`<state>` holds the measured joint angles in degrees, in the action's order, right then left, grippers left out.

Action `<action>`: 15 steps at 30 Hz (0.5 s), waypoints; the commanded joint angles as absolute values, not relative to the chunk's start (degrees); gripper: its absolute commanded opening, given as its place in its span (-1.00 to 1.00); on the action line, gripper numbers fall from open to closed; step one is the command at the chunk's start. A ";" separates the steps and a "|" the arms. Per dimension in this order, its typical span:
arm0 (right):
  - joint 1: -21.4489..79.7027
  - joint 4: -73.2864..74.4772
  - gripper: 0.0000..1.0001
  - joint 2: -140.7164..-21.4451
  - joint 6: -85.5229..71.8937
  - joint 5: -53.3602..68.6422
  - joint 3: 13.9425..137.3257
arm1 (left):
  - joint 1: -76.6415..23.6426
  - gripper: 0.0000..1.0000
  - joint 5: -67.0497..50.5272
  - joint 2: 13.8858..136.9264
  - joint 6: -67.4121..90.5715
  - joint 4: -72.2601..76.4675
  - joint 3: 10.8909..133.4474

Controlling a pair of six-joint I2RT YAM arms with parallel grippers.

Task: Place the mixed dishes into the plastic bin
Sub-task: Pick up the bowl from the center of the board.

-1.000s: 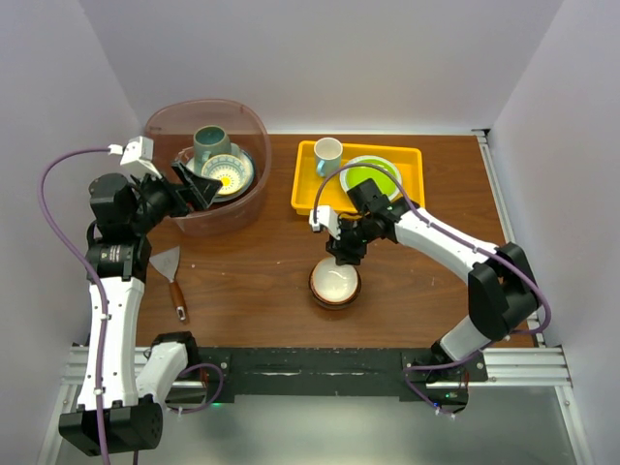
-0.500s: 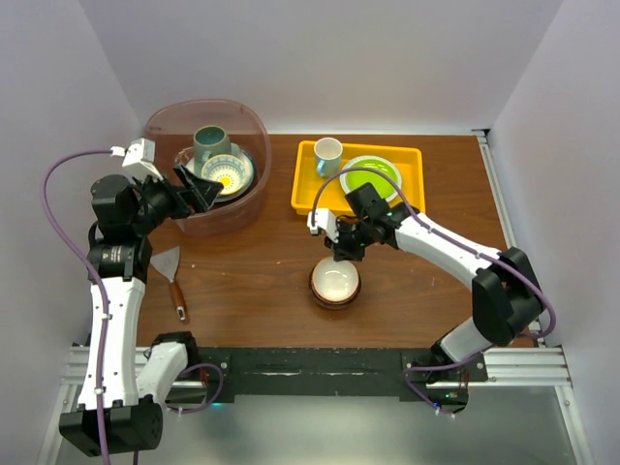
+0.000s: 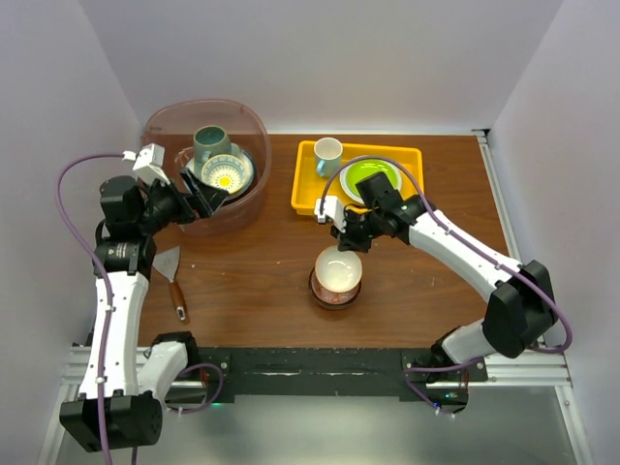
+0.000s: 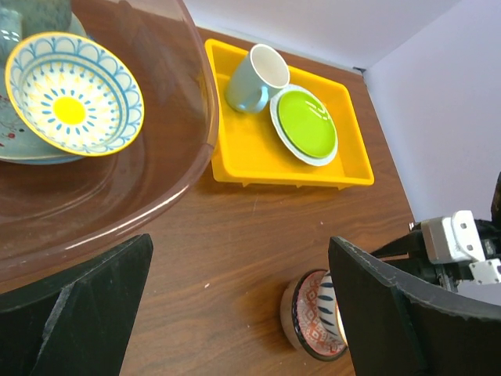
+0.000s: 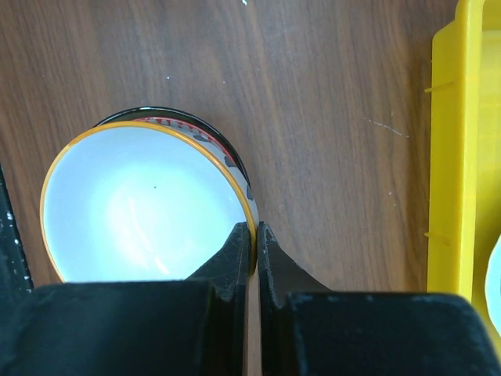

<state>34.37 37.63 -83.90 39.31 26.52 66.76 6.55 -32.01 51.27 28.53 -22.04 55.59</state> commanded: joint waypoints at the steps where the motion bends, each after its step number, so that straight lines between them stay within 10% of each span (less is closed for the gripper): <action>1: 33.58 38.32 -1.00 -81.21 35.95 30.40 70.31 | 6.07 1.00 -37.26 51.59 29.79 -19.95 55.20; 15: 30.76 36.83 -1.00 -81.38 25.58 35.07 70.31 | -14.67 1.00 -27.87 57.56 31.11 -22.32 58.62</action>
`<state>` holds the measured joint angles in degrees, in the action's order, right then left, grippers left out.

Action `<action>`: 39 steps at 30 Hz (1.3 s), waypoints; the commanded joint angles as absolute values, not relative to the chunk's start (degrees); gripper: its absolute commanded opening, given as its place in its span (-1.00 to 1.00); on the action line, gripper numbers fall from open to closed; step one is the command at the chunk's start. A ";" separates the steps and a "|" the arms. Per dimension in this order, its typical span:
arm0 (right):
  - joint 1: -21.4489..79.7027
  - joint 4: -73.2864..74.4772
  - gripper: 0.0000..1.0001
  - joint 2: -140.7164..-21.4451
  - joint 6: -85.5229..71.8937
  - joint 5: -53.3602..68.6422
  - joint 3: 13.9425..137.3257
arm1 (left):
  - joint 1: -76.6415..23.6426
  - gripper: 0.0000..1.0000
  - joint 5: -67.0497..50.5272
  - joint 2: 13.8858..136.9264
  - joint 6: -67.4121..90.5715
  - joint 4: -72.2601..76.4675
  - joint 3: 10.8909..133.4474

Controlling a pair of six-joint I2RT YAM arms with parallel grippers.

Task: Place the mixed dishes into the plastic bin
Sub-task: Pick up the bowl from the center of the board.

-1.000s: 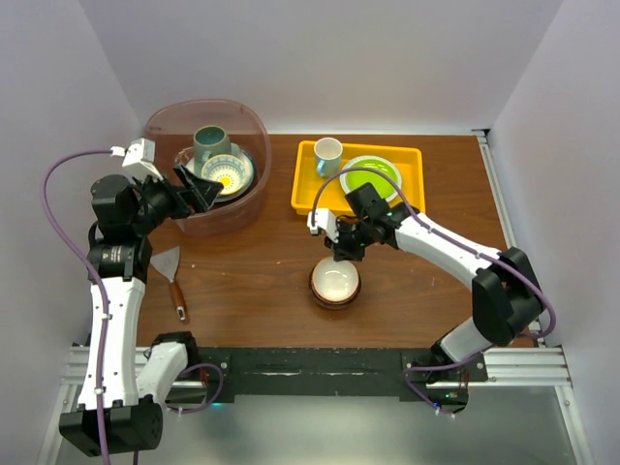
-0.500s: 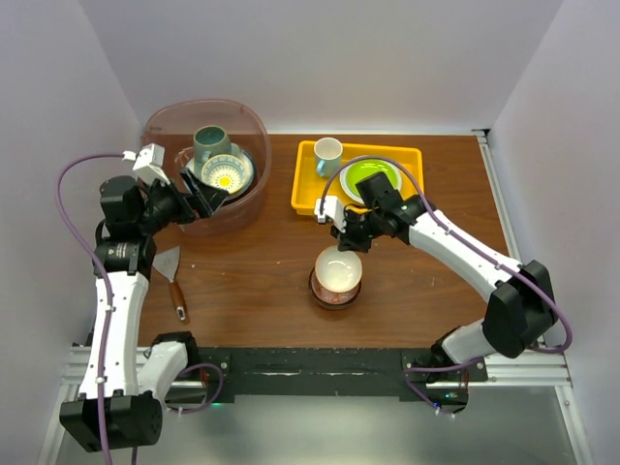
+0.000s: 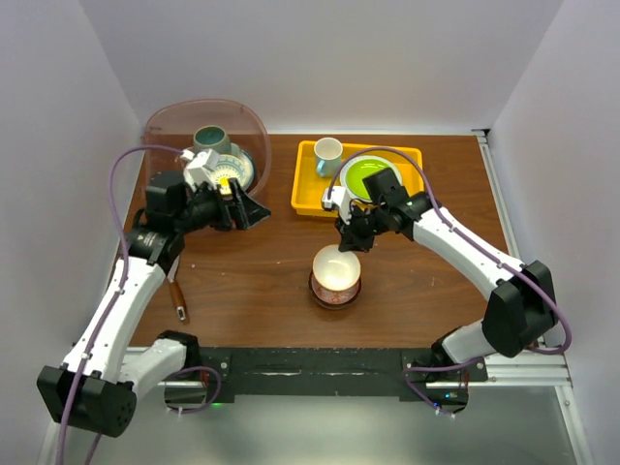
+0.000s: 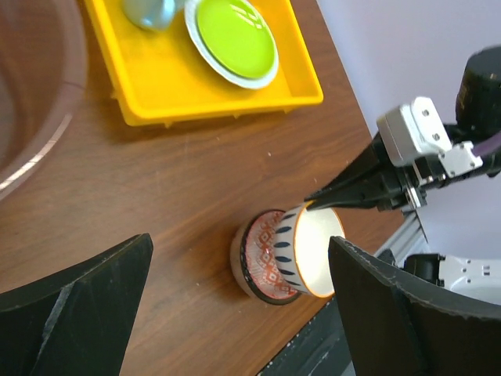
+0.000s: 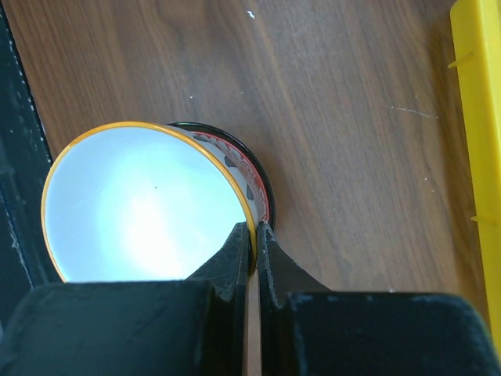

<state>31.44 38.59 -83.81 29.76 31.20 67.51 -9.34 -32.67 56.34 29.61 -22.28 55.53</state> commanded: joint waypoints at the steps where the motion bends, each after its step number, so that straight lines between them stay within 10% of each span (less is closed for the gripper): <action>1: 30.50 36.83 -1.00 -81.39 24.88 35.24 70.31 | -15.72 1.00 -26.47 58.18 31.46 -22.41 58.88; 39: 29.71 35.33 -1.00 -81.56 21.80 36.39 68.91 | -38.58 1.00 -8.53 66.62 40.69 -19.95 57.13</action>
<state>29.91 38.00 -83.81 23.14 33.21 67.51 -37.98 -9.61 66.41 39.94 -23.09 56.99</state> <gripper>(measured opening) 0.027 0.997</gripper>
